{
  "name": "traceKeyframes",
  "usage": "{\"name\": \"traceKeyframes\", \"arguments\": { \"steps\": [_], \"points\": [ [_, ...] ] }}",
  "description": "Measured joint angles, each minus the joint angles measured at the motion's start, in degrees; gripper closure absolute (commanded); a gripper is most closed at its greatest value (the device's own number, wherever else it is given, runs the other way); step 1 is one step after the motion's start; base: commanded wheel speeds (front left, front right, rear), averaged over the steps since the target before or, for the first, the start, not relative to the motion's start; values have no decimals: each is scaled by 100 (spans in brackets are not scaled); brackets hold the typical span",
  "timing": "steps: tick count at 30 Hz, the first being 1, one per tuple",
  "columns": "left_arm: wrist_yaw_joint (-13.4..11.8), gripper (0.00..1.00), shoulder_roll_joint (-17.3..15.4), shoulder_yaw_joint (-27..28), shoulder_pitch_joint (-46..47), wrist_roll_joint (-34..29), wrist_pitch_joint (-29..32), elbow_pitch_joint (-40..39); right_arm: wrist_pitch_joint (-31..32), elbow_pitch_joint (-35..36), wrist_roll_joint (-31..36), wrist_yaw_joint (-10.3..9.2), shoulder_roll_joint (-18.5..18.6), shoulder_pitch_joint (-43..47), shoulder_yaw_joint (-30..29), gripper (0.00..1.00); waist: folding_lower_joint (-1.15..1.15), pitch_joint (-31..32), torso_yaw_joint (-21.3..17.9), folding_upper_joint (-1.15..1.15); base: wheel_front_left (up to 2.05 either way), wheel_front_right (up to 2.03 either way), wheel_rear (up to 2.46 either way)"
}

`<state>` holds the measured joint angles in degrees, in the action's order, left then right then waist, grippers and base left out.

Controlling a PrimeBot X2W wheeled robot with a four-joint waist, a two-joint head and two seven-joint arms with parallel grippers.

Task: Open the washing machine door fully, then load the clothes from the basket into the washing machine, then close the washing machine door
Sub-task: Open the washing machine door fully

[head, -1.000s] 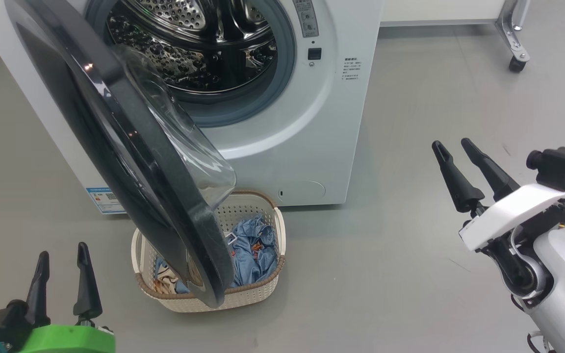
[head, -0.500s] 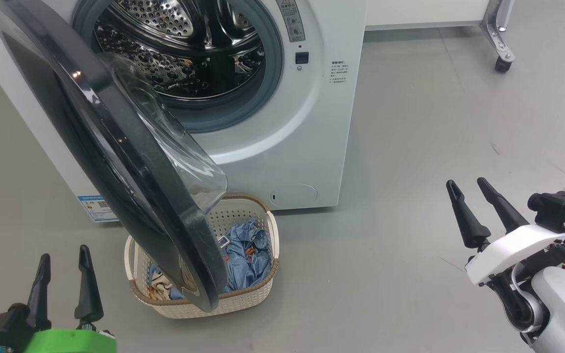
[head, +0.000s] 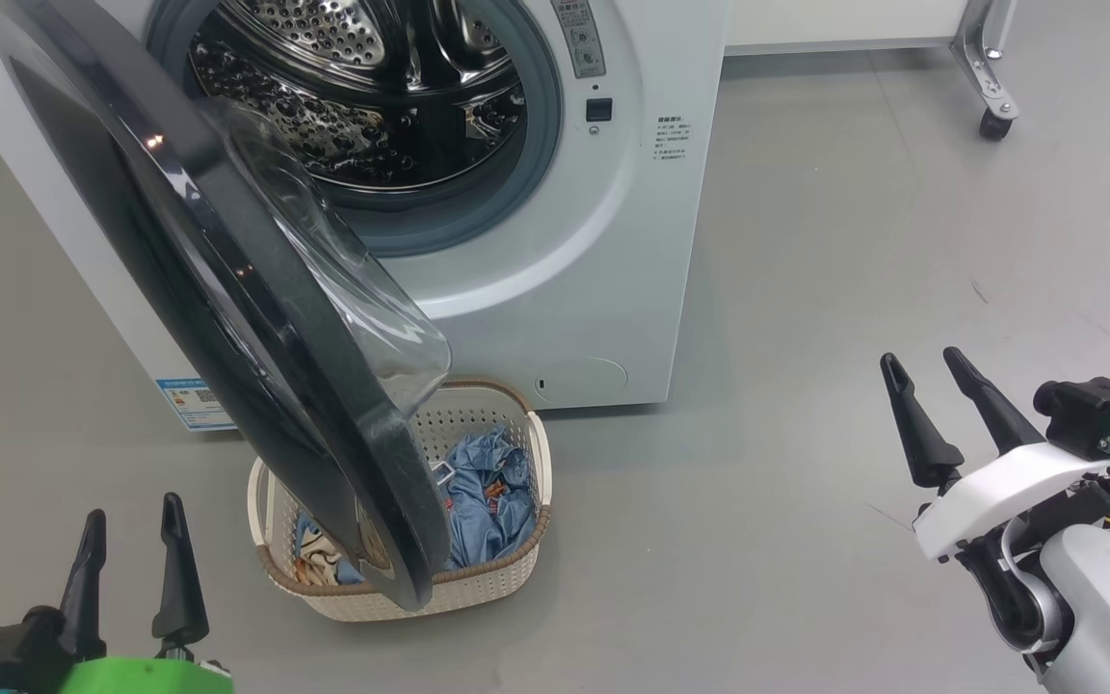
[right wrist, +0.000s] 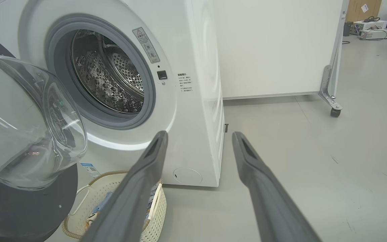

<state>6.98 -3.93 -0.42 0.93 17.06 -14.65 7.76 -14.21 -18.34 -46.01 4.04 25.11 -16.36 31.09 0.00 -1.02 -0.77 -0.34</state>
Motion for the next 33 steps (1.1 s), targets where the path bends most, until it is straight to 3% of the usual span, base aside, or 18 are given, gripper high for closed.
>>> {"name": "traceKeyframes", "arguments": {
  "steps": [33],
  "points": [
    [0, 0, -2, -145, 6, -98, 0, -62, -2, -69, 414, 107, -360, 92, -372, 0, 0, 38, -3, 0, 0, 0, 0]
  ]
}}
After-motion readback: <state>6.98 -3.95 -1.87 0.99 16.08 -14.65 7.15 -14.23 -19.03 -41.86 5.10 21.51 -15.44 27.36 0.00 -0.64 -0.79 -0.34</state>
